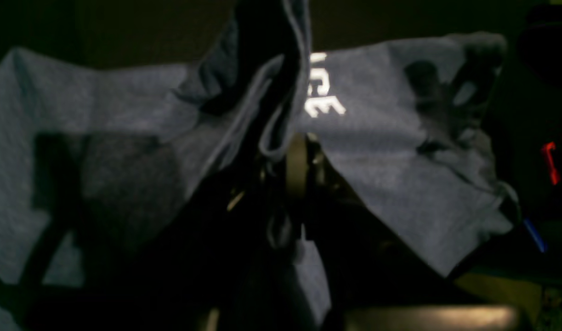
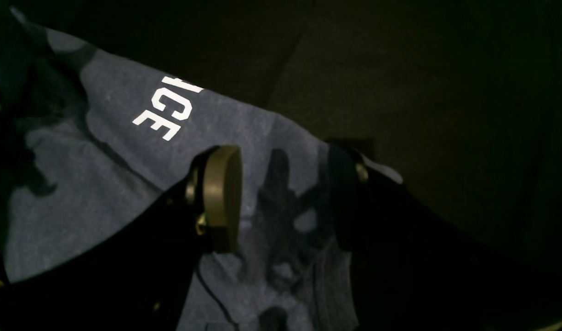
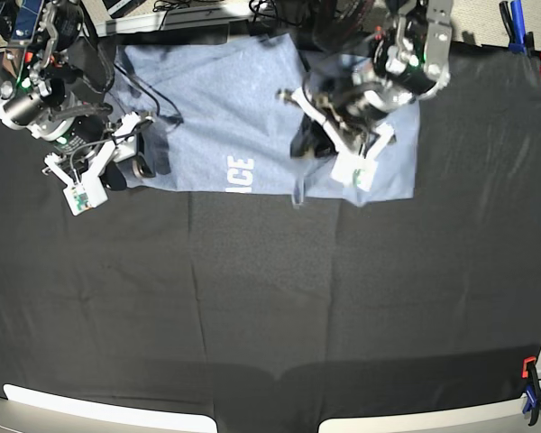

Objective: Layout the t-shirt on the table in an organized manner, then fold the t-shirt properly
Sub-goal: 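Grasp the other end of the strip with the left gripper and fold it inward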

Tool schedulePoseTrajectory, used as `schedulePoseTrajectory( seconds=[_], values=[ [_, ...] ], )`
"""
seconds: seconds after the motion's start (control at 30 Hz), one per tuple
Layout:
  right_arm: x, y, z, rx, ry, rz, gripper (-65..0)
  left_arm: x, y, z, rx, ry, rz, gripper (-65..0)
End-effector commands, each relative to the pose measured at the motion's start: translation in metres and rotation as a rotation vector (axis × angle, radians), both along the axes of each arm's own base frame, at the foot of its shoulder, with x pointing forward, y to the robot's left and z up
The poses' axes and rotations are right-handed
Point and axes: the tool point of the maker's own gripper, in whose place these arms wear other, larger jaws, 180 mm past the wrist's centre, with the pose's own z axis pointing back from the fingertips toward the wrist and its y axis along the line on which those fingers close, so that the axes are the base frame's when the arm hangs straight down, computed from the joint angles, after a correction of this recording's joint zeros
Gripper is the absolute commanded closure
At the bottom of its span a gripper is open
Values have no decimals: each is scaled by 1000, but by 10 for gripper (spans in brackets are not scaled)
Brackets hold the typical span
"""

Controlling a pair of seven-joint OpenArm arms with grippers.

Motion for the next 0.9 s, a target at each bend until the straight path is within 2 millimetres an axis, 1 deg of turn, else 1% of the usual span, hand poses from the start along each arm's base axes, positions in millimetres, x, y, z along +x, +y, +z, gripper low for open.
schedulePoseTrajectory(
  seconds=[0.0, 0.03, 0.07, 0.1, 0.13, 0.2, 0.27, 0.33, 0.4, 0.47, 0.53, 0.57, 0.67, 0.73, 0.8, 0.83, 0.87],
  values=[
    [6, 0, 12, 1, -46, 12, -293, 4, -3, 11, -31, -35, 5, -98],
    [6, 0, 12, 1, -46, 12, -293, 4, -3, 12, -32, -37, 2, -184],
    [6, 0, 12, 1, -46, 12, -293, 4, -5, 13, -35, -47, -10, -253],
    [6, 0, 12, 1, -46, 12, -293, 3, -8, 16, -41, -61, -31, -292],
    [6, 0, 12, 1, -46, 12, -293, 2, -12, 19, -57, -71, -53, -300],
    [6, 0, 12, 1, -46, 12, -293, -4, -26, 31, -137, -81, -124, -300],
    [6, 0, 12, 1, -46, 12, -293, -11, -38, 50, -221, -116, -200, -300],
    [6, 0, 12, 1, -46, 12, -293, -11, -38, 66, -226, -166, -213, -300],
    [6, 0, 12, 1, -46, 12, -293, -4, -25, 75, -159, -217, -190, -300],
    [6, 0, 12, 0, -45, 12, -293, 8, -1, 77, -80, -236, -107, -299],
    [6, 0, 12, 1, -45, 12, -293, 19, 27, 70, -14, -219, -6, -299],
    [6, 0, 12, 1, -45, 12, -293, 21, 39, 64, 26, -206, 24, -299],
    [6, 0, 12, 1, -45, 12, -293, 18, 67, 43, 157, -159, 73, -285],
    [6, 1, 12, 3, -46, 13, -293, 13, 76, 33, 216, -137, 82, -259],
    [6, 1, 12, 6, -46, 14, -293, 8, 77, 29, 219, -131, 85, -234],
    [6, 1, 12, 8, -47, 14, -293, 7, 76, 28, 212, -136, 90, -212],
    [6, 1, 12, 8, -47, 14, -293, 6, 76, 24, 207, -131, 92, -169]
  ],
)
